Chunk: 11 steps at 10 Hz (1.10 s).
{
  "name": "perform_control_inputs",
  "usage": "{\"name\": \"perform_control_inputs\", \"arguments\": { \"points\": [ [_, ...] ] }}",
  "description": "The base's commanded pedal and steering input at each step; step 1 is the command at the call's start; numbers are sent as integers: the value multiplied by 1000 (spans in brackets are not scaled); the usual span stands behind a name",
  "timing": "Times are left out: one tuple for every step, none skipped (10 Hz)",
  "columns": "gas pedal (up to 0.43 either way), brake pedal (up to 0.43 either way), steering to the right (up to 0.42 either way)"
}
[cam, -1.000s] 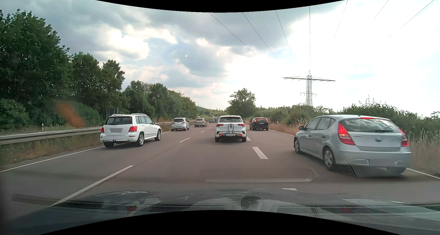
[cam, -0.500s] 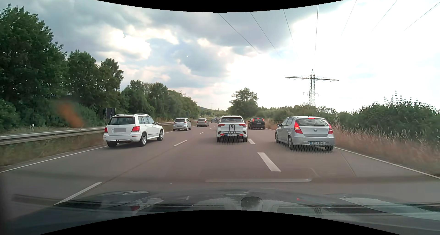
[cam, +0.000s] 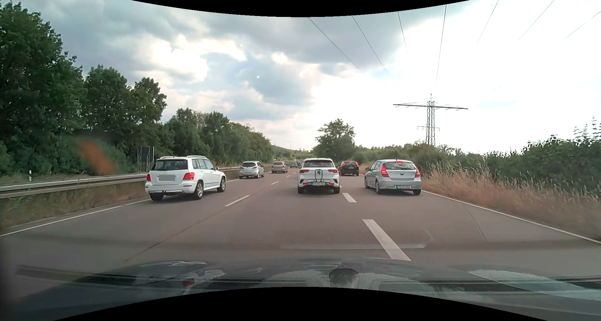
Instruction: Follow the waypoints while adhering to traffic rules and regulations
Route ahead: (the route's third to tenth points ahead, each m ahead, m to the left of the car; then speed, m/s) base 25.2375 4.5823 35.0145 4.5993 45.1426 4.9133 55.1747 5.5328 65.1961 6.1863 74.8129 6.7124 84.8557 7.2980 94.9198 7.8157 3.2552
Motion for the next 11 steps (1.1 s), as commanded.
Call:
{"name": "perform_control_inputs", "arguments": {
  "points": [
    [8, 0, -18],
    [8, 0, -17],
    [8, 0, -14],
    [8, 0, -12],
    [8, 0, -10],
    [8, 0, -9],
    [8, 0, -9],
    [0, 0, -9],
    [0, 0, -7],
    [0, 0, -3],
    [0, 0, 0]
  ]
}}
